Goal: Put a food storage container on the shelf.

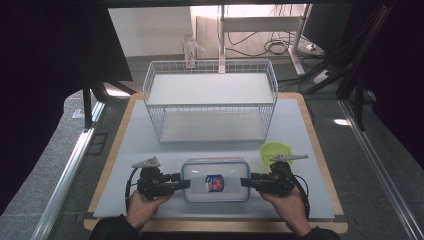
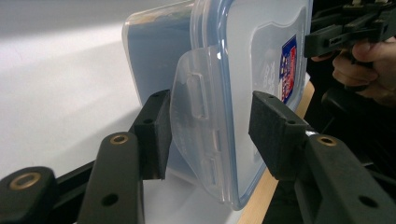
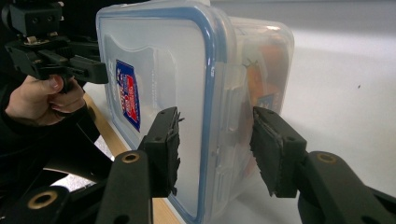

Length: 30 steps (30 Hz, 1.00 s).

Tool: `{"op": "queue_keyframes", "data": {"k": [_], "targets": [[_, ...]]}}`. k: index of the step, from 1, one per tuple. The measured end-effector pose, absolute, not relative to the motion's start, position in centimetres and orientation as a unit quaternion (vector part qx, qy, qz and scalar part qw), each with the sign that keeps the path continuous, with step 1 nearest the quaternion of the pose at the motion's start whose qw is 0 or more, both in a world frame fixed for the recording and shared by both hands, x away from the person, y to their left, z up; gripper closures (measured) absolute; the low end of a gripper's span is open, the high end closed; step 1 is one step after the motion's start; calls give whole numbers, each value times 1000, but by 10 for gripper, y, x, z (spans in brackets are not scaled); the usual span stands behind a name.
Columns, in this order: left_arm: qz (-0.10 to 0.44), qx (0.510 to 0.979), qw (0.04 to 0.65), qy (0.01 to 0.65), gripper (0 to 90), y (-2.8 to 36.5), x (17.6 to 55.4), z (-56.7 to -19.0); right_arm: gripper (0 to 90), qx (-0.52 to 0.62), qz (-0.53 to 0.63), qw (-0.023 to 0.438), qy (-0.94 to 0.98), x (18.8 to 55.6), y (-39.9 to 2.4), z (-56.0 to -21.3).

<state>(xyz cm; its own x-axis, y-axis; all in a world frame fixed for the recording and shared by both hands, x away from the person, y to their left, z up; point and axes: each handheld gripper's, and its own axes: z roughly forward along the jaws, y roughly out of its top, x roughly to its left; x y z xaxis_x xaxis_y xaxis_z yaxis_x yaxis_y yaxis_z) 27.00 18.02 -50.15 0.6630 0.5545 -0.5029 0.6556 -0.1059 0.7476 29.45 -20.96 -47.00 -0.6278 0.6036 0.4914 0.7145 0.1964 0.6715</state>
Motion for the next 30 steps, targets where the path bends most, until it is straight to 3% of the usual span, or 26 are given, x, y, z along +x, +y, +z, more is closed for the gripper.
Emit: {"op": "queue_keyframes", "data": {"k": [30], "targets": [[-1, 745, 551, 376, 523, 195, 313, -415, 531, -391, -519, 28, -760, 339, -202, -400]]}}
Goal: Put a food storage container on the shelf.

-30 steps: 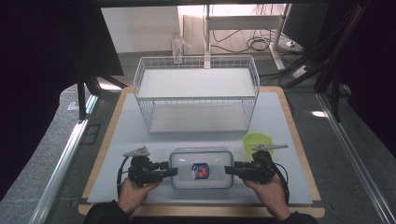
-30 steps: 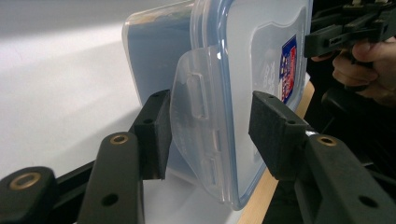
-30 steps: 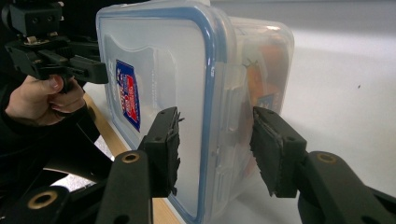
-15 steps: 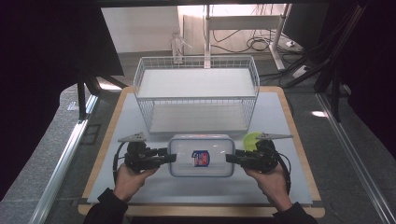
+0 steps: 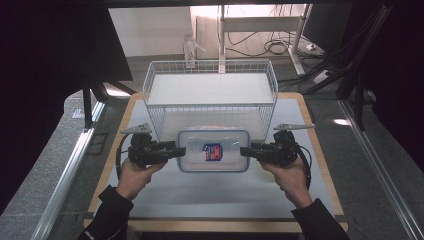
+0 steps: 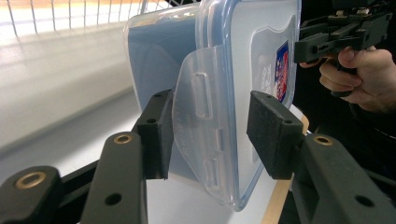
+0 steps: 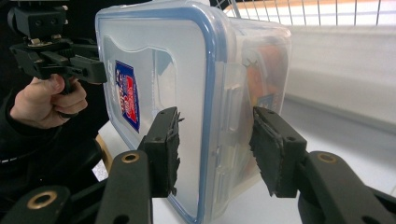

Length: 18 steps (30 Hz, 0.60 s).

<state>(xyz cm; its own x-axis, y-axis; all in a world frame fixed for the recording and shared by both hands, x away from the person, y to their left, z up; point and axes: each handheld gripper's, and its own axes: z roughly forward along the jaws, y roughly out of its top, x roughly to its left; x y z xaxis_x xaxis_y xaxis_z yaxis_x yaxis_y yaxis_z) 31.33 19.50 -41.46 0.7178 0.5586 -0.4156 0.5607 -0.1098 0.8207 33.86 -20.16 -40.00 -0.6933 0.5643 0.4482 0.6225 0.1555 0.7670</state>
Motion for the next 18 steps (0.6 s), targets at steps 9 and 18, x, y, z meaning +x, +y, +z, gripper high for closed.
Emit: {"op": "queue_keyframes", "data": {"k": [9, 18], "targets": [[8, 741, 557, 375, 524, 199, 326, -394, 531, -384, -527, 22, -758, 353, -197, -381], [13, 736, 565, 373, 525, 204, 346, -369, 530, -384, -537, 20, -751, 374, -193, -357]]}}
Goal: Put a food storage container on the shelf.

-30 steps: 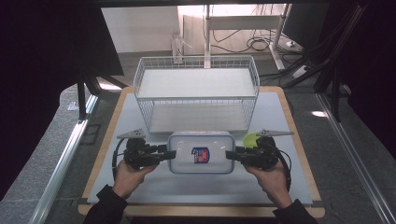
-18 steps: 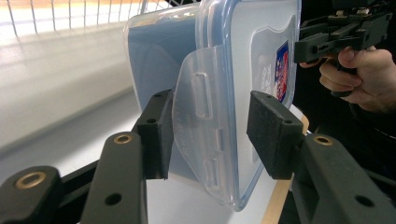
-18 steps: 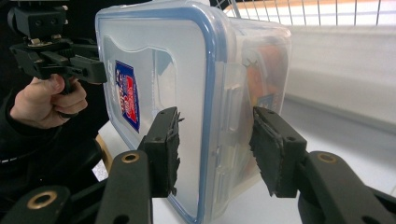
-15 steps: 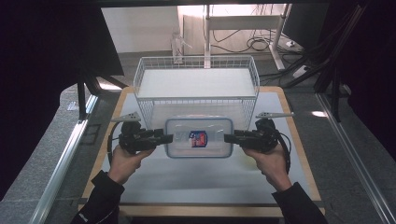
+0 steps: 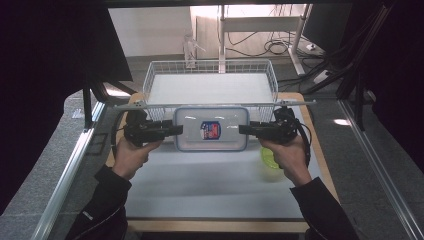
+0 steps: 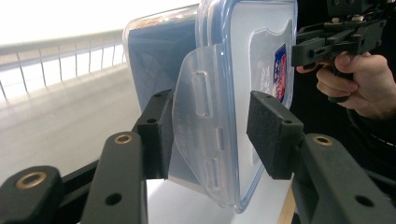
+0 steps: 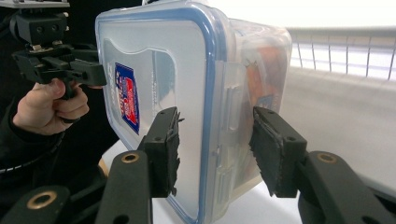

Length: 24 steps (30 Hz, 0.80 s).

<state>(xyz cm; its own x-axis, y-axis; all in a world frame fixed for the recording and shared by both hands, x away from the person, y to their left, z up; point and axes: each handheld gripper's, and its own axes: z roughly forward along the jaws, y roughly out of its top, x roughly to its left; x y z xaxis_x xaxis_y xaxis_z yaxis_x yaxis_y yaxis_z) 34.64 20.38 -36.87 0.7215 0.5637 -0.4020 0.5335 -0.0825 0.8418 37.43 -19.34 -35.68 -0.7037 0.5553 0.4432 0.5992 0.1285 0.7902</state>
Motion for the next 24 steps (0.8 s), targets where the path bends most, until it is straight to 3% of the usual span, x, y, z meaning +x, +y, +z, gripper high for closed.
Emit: {"op": "queue_keyframes", "data": {"k": [24], "targets": [[14, 726, 577, 373, 528, 216, 414, -315, 526, -385, -550, -5, -741, 438, -180, -295]]}}
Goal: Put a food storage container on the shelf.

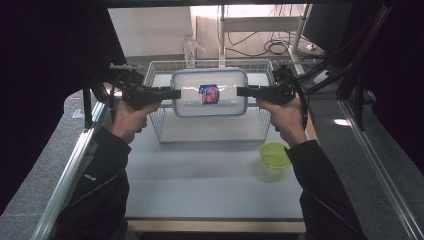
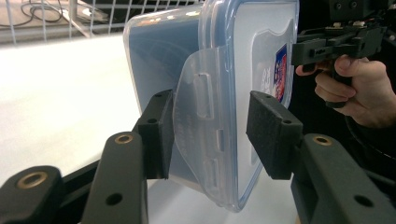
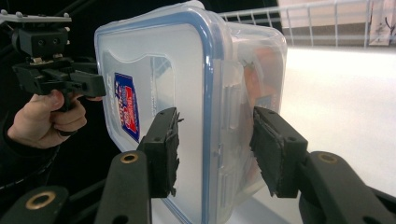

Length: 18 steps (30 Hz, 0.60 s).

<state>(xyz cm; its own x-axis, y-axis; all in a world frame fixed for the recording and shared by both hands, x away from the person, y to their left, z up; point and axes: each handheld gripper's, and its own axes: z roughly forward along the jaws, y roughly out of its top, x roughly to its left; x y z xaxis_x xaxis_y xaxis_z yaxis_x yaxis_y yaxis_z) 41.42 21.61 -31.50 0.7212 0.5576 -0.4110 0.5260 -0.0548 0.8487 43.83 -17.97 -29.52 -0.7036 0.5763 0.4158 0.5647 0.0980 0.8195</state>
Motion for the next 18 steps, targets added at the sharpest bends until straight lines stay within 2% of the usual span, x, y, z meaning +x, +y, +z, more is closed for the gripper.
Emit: {"op": "queue_keyframes", "data": {"k": [18], "targets": [[7, 725, 573, 383, 524, 214, 464, -305, 524, 402, 559, 8, 726, 486, -180, -283]]}}
